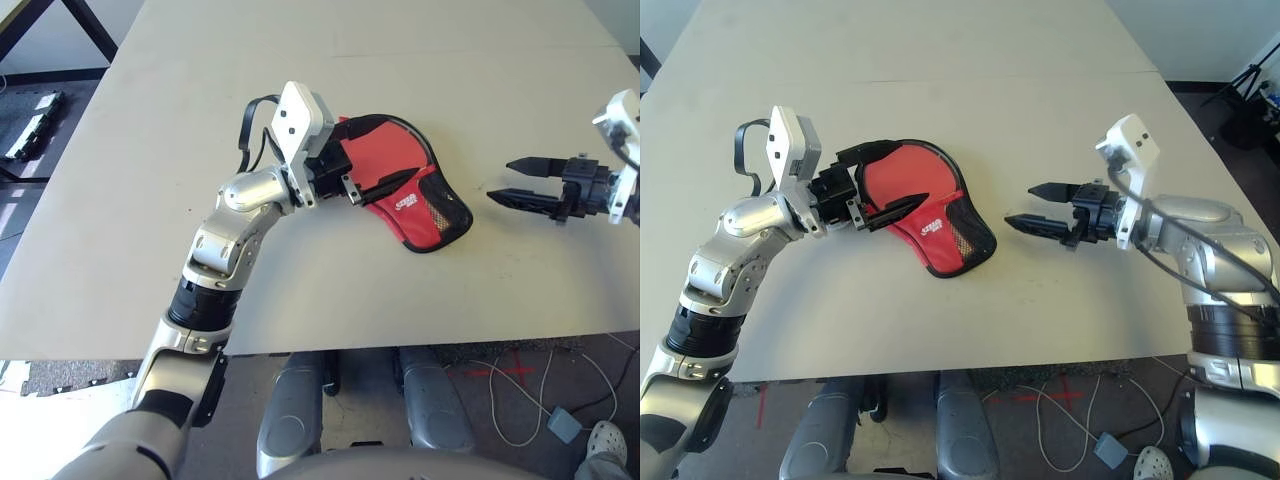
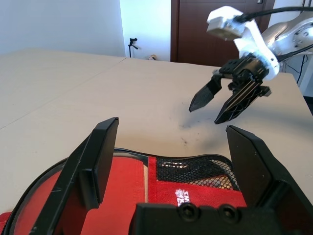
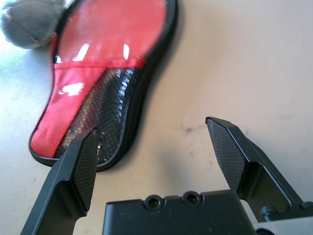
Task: Store the ping-pong paddle in its case and zip it.
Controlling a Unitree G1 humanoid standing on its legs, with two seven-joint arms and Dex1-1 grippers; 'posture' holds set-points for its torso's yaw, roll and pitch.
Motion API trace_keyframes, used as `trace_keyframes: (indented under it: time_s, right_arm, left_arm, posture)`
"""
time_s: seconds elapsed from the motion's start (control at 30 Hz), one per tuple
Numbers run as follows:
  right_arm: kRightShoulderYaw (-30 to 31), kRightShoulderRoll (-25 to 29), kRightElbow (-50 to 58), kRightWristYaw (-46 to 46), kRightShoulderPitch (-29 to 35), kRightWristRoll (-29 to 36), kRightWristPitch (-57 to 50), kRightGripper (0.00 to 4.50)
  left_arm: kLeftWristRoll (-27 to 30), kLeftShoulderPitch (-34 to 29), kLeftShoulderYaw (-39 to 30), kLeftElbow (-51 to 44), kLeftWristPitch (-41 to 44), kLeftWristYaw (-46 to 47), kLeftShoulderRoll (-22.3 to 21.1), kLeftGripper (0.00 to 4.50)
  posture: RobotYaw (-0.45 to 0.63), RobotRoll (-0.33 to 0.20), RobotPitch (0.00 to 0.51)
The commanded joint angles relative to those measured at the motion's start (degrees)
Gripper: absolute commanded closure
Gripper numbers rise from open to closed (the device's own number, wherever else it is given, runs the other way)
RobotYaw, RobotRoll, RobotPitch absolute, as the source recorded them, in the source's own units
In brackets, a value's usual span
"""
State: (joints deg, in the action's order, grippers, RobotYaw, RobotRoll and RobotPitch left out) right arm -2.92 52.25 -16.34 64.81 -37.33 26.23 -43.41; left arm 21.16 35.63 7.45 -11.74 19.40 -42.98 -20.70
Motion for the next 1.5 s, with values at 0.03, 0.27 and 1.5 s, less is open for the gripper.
trace_keyframes:
  time_s: [0.03, 0.27, 1.5]
  right_arm:
    - [3.6, -1.5, -6.4, 1.1, -2.6, -1.4, -5.7, 0.01]
    - [4.7, -6.4, -18.8, 1.3, -9.3, -2.0, -12.7, 0.01]
    - [1.9, -20.6, -18.7, -4.9, -13.8, -1.3, -24.5, 0.01]
  left_arm:
    - [1.1, -0.8, -0.7, -2.5, 1.8, 0.2, -0.5, 0.00]
    - [1.5, -1.0, -1.1, -4.1, 3.1, 0.5, -1.3, 0.00]
    - [0.4, -1.0, -0.9, -2.7, 2.1, -0.1, -1.2, 0.00]
  posture:
    - [0.02, 0.000, 0.274]
    - [0.04, 0.000, 0.273]
    - [0.04, 0.000, 0.273]
